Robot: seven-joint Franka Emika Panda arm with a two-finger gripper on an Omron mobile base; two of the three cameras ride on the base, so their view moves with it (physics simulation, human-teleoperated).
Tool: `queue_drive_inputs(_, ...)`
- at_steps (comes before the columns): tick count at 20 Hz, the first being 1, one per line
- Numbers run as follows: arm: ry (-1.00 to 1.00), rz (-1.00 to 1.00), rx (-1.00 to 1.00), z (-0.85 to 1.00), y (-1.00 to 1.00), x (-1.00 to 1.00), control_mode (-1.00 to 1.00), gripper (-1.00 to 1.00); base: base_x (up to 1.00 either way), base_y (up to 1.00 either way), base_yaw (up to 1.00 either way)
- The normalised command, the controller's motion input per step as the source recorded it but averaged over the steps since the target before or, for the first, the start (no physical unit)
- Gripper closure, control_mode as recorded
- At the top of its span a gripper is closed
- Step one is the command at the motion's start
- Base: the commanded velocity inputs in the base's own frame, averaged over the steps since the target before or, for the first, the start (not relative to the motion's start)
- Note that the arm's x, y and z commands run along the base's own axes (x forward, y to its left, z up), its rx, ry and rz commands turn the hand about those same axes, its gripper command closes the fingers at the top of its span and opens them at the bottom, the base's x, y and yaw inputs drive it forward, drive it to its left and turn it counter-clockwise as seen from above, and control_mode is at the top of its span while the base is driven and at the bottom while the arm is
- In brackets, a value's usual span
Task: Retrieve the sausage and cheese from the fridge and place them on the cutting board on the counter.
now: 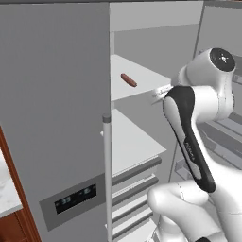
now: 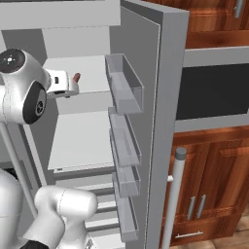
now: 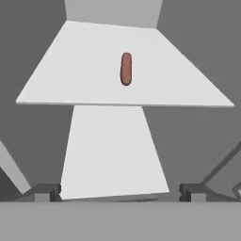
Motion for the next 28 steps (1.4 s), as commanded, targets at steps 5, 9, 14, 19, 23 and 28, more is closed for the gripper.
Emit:
queue_drive_inputs(5,-0.06,0.0,0.13,0.02,0.14,0.43,-1.0,-1.0,0.0,0.0,0.0)
queue_drive_inputs(9,0.0,-0.01,0.04,0.12,0.01,0.42,-1.0,-1.0,0.0,0.0,0.0)
queue_drive_inputs(14,0.0,0.0,0.0,0.0,0.0,0.5,-1.0,-1.0,0.0,0.0,0.0)
queue_drive_inputs(19,0.0,0.0,0.0,-0.01,0.08,0.6,-1.0,-1.0,0.0,0.0,0.0)
queue_drive_inputs(23,0.0,0.0,0.0,-0.02,0.28,0.56,-1.0,-1.0,0.0,0.0,0.0)
queue_drive_inputs(28,0.0,0.0,0.0,0.0,0.13,0.6,-1.0,-1.0,0.0,0.0,0.0)
